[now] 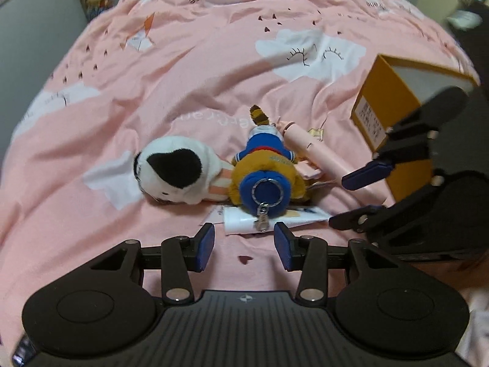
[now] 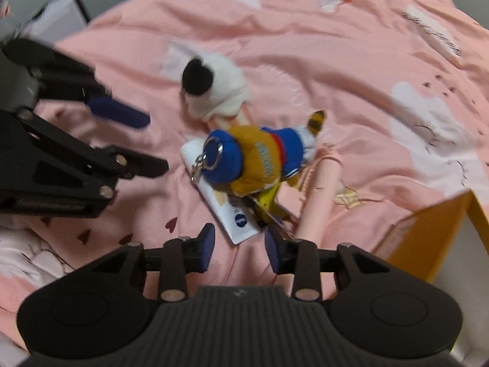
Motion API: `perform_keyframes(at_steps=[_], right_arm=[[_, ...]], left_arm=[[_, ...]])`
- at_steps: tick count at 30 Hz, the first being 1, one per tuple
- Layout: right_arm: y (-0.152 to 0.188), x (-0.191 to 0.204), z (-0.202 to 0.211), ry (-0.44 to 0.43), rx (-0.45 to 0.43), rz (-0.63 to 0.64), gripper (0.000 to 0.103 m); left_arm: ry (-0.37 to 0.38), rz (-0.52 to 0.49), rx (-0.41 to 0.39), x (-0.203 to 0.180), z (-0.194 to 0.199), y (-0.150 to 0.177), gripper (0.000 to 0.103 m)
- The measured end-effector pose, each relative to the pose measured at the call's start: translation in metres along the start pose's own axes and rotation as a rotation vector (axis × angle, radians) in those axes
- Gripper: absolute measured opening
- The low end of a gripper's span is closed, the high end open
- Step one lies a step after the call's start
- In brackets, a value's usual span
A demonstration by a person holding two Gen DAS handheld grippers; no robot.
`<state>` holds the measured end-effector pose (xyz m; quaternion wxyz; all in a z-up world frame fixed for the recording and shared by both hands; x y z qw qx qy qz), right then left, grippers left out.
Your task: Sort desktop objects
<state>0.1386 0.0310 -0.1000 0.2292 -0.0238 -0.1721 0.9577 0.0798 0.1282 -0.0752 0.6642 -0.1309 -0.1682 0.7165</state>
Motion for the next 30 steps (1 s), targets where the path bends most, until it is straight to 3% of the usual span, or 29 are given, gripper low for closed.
perform_keyframes(at_steps=[3,7,9,10,17,21,26,30], right_arm=[[-0.005,0.002,-0.021,0.003,0.075,0.011,0.041],[-0.008,0.004,-0.038,0.027,0.098,0.03,0.038],[-0.008,0.005,-0.042,0.037,0.09,0.039,0.016],[-0.008,0.004,-0.043,0.025,0.094,0.031,0.017],[-0.013,-0.001,0.005,-0.025,-0.046,0.007,0.004],[-0.021,-0.003,0.038,-0.104,-0.114,-0.056,0.002],[-0.028,-0.004,0.042,-0.161,-0.101,-0.166,0.003],[-0.032,-0.003,0.034,-0.242,-0.082,-0.269,0.005]], left_arm=[[0.0,-0.006,0.002,0.002,0.0,0.001,0.05],[0.032,0.003,0.0,0.006,-0.001,0.0,0.05],[0.037,-0.011,-0.008,0.005,0.0,0.0,0.05],[0.04,-0.02,-0.009,0.005,0.001,0.001,0.05],[0.062,-0.101,-0.043,-0.004,0.012,0.005,0.05],[0.073,-0.128,-0.079,-0.011,0.023,0.007,0.05],[0.093,-0.171,-0.121,-0.023,0.036,0.015,0.05],[0.141,-0.082,-0.129,-0.022,0.041,0.018,0.05]])
Point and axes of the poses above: each gripper's, at about its wrist camera, not at the fingertips, and z roughly against the way its jaws point, x to its left, y to its underside, the point moved 2 cm from there along -z, roughly the way its jaws point, and after that the axes turned 1 degree about x, right-handed, at the moved point
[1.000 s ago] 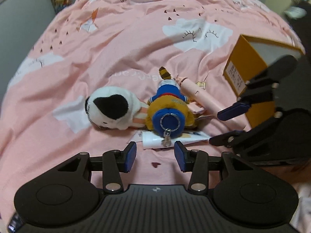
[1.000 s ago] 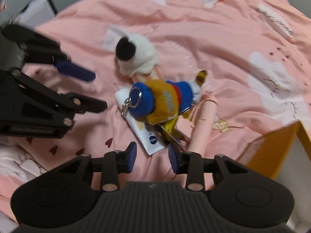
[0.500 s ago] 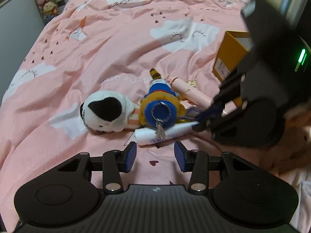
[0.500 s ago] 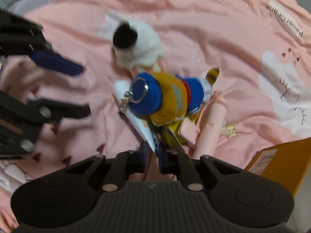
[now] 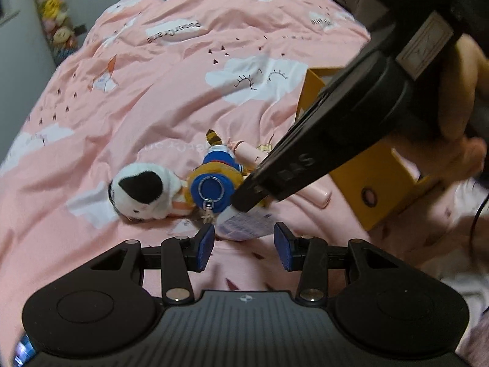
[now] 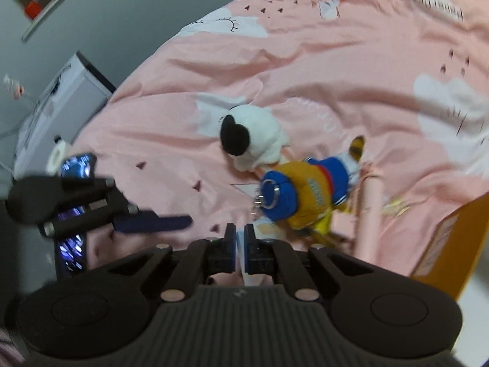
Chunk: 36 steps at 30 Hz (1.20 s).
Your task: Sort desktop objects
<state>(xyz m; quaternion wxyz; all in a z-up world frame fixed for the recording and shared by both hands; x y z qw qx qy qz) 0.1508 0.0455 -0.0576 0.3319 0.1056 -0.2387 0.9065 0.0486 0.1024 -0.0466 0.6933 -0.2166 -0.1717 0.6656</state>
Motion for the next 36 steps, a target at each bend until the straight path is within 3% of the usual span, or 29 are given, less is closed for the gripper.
perform_keyframes(at_steps=[5,8,10,14,16,19,23,27,30,36], right_arm=[[0.0,0.004,-0.005,-0.011,-0.016,-0.043,0.006],[0.002,0.006,-0.007,-0.021,-0.019,-0.052,0.007],[0.004,0.007,-0.007,-0.001,-0.028,-0.044,0.006],[0.006,-0.003,-0.003,-0.022,-0.018,-0.061,0.011],[0.007,-0.01,0.001,0.0,-0.027,-0.059,0.012],[0.008,-0.023,0.004,0.06,-0.026,-0.049,0.013],[0.014,-0.033,-0.011,0.113,0.028,-0.036,0.013],[0.016,-0.038,-0.02,0.142,0.047,-0.032,0.013],[0.015,-0.042,-0.02,0.133,0.05,-0.065,0.013],[0.011,-0.04,-0.016,0.147,0.038,-0.066,0.013]], left_arm=[[0.076,0.159,-0.008,0.005,-0.002,-0.001,0.05],[0.064,0.239,0.014,0.008,-0.011,-0.003,0.046],[0.056,0.281,0.027,0.011,-0.017,-0.004,0.024],[0.071,0.311,0.036,0.017,-0.022,-0.003,0.01],[0.033,0.296,0.024,0.019,-0.02,-0.003,0.004],[-0.032,0.28,0.01,0.026,-0.017,-0.004,0.002],[0.0,0.297,0.006,0.033,-0.018,-0.007,0.002],[0.035,0.154,-0.044,0.013,-0.011,-0.008,0.006],[0.025,-0.004,-0.071,-0.008,-0.005,-0.006,0.023],[0.005,-0.274,-0.085,-0.043,-0.004,0.004,0.045]])
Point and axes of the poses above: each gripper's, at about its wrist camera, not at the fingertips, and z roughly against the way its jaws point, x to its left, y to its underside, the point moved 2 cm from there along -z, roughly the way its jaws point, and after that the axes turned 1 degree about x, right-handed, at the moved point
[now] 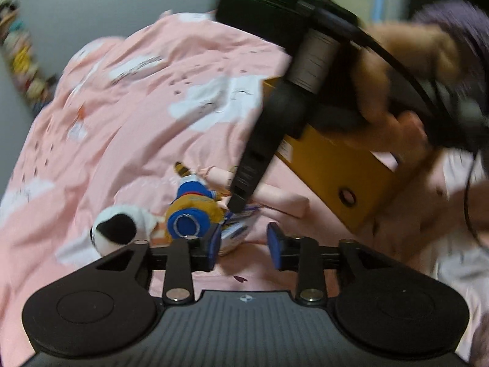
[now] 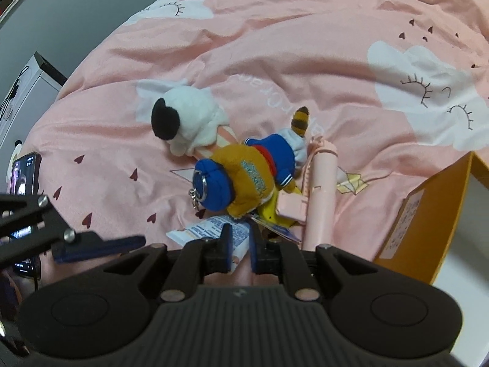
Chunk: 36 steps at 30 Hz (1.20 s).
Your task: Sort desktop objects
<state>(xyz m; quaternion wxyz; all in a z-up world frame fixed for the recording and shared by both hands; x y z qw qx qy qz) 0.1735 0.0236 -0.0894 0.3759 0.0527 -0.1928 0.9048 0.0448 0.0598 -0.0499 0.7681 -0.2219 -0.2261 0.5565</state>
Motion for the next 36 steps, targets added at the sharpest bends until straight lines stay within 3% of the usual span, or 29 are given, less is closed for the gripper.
perform_keyframes(at_steps=[1,7,11,15,16,19,21,24,27,32,36], right_arm=[[0.0,-0.001,0.001,0.004,-0.003,-0.003,0.013],[0.006,-0.007,0.007,0.033,-0.004,-0.005,0.013],[0.01,-0.012,0.007,0.087,0.009,0.025,0.013],[0.014,-0.012,0.007,0.094,0.031,0.094,0.013],[0.015,-0.011,0.007,0.096,0.035,0.119,0.013],[0.016,-0.007,0.005,0.109,0.048,0.202,0.015],[0.015,-0.006,0.004,0.115,0.056,0.242,0.021],[0.011,-0.005,-0.001,0.099,0.093,0.266,0.024],[0.008,-0.004,-0.01,0.064,0.14,0.27,0.024],[0.003,0.005,-0.029,0.037,0.187,0.273,0.024],[-0.005,0.011,-0.045,0.085,0.176,0.286,0.024]], left_arm=[[-0.01,-0.042,0.006,-0.006,-0.002,0.001,0.051],[-0.187,-0.288,0.01,-0.032,-0.023,0.002,0.051],[-0.21,-0.404,0.048,-0.039,-0.041,0.001,0.051],[-0.209,-0.44,0.089,-0.039,-0.054,0.002,0.031],[-0.208,-0.438,0.098,-0.038,-0.057,0.003,0.021],[-0.194,-0.375,0.113,-0.029,-0.061,0.005,0.01],[-0.19,-0.288,0.116,-0.017,-0.062,0.005,0.004],[-0.186,-0.157,0.092,0.006,-0.058,0.004,0.004],[-0.232,-0.071,0.063,0.027,-0.054,0.002,0.005],[-0.327,-0.045,0.002,0.043,-0.047,-0.007,0.005],[-0.33,-0.008,0.003,0.054,-0.041,-0.012,0.004]])
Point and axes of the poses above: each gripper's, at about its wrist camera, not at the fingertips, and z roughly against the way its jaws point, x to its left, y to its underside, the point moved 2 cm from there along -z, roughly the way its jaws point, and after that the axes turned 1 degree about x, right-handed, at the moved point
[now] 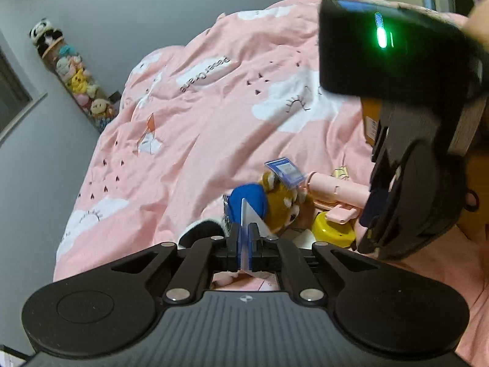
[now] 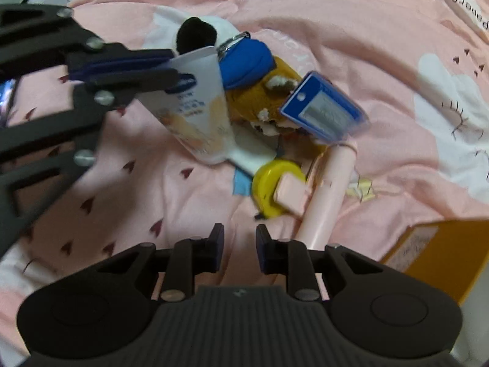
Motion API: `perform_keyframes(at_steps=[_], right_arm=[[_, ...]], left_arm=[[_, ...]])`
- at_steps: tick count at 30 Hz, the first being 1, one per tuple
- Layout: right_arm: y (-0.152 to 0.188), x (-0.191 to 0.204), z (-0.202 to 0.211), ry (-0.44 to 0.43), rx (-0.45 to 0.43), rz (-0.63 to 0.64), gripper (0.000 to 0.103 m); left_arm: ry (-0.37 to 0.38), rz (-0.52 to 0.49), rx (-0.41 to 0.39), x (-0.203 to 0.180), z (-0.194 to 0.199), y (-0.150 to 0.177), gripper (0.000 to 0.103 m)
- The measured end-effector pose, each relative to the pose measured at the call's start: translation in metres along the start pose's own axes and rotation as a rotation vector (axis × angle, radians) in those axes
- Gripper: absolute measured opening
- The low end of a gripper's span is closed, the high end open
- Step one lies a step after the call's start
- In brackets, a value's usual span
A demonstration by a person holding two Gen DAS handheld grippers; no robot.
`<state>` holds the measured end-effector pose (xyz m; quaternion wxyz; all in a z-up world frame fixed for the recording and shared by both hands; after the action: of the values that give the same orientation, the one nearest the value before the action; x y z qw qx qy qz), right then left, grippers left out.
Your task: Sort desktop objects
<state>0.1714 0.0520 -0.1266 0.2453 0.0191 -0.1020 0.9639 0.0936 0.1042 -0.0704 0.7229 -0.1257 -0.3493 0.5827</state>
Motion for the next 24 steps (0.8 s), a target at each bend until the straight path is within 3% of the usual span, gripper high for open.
perform_keyframes(at_steps=[4,8,14,19,22,24], right_arm=[[-0.013,0.002,-0.018,0.068,-0.003,-0.013,0.024],[-0.017,0.008,-0.035,0.117,-0.024,0.016,0.026],[-0.017,0.025,-0.05,0.301,-0.074,0.128,0.039],[-0.018,0.031,-0.06,0.366,-0.086,0.157,0.044],[-0.015,0.036,-0.068,0.436,-0.074,0.204,0.042],[-0.013,0.036,-0.071,0.466,-0.046,0.208,0.035]], left_arm=[[0.045,0.09,0.017,0.018,0.002,0.01,0.004],[0.038,0.162,0.016,0.03,0.005,0.018,0.004],[0.059,0.193,0.018,0.032,0.012,0.021,0.004],[0.076,0.22,0.033,0.035,0.011,0.022,0.003],[0.085,0.239,0.044,0.038,0.011,0.024,0.003],[0.1,0.257,0.047,0.04,0.013,0.025,0.003]])
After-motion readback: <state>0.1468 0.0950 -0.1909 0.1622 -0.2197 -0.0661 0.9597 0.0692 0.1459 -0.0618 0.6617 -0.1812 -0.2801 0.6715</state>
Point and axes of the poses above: each gripper's, at about its wrist camera, not at the fingertips, and z roughly against the way its jaws point, x to its left, y to its underside, the point moved 2 cm from there along -z, roughly the way its jaws point, and after that the axes turned 1 degree about x, right-handed, at the moved point
